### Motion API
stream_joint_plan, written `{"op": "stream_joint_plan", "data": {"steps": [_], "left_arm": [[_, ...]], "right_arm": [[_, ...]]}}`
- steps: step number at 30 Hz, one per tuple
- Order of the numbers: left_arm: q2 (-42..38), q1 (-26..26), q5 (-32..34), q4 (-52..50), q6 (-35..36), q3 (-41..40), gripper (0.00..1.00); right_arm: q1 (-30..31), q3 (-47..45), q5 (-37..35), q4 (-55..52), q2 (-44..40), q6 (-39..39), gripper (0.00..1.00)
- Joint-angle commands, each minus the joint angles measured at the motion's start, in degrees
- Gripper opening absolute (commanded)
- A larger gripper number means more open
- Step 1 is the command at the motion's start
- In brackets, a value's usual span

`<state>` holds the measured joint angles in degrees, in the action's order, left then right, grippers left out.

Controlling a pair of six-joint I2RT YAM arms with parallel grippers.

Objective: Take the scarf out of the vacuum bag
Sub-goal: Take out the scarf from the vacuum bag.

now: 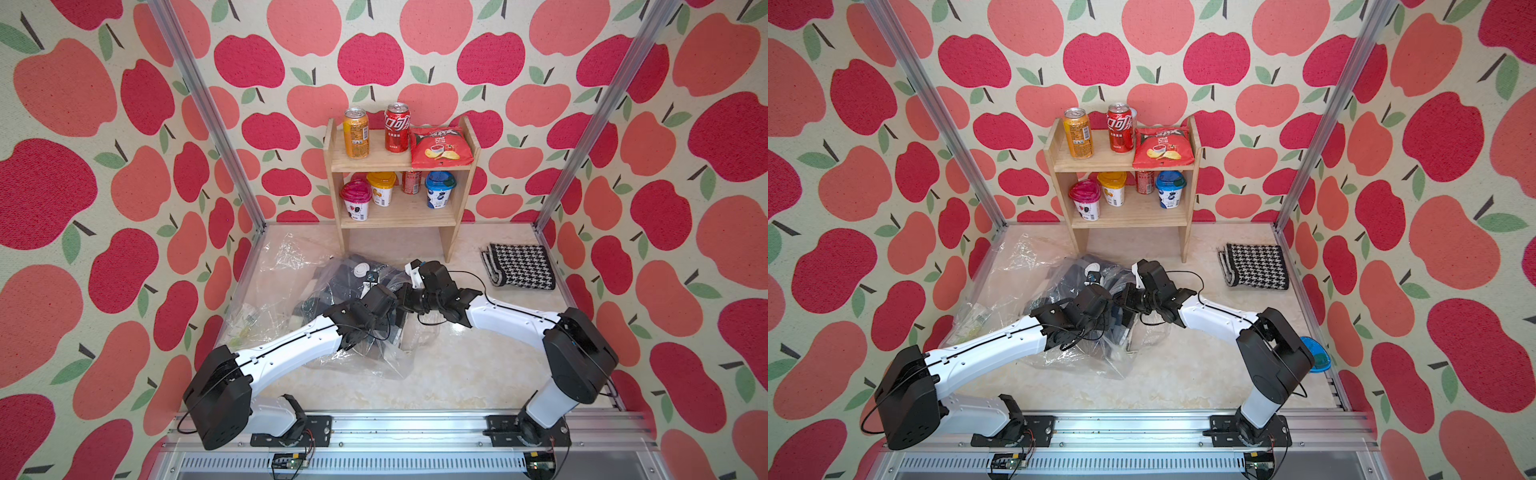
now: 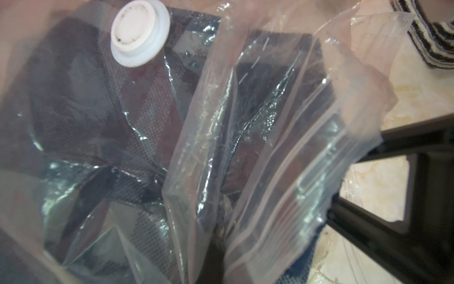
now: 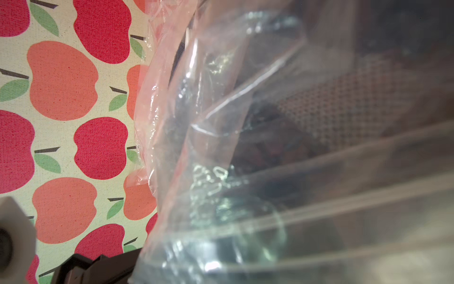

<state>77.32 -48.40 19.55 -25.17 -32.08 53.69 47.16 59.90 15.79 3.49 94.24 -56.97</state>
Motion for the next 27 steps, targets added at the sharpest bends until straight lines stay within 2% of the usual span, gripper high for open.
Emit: {"op": "stream_joint_plan", "data": {"steps": [1, 14, 21, 27], "left_arm": [[0.87, 0.58, 0.79, -3.79, -0.62, 1.73, 0.0], [2.73, 1.2, 0.91, -4.95, -0.99, 3.07, 0.0], [4.1, 1.7, 0.49, -3.85, -0.49, 3.66, 0.0], [5.36, 2.08, 0.21, -2.57, 0.33, 4.08, 0.0]], "right_arm": [[0.08, 2.35, -4.5, -5.83, -3.44, 2.44, 0.0], [-0.55, 7.08, -9.45, -21.67, -5.28, 7.86, 0.0], [-2.8, 3.25, -9.81, -25.32, -9.24, 8.52, 0.0], [-7.04, -0.72, -8.15, -29.06, -14.0, 11.38, 0.0]]}}
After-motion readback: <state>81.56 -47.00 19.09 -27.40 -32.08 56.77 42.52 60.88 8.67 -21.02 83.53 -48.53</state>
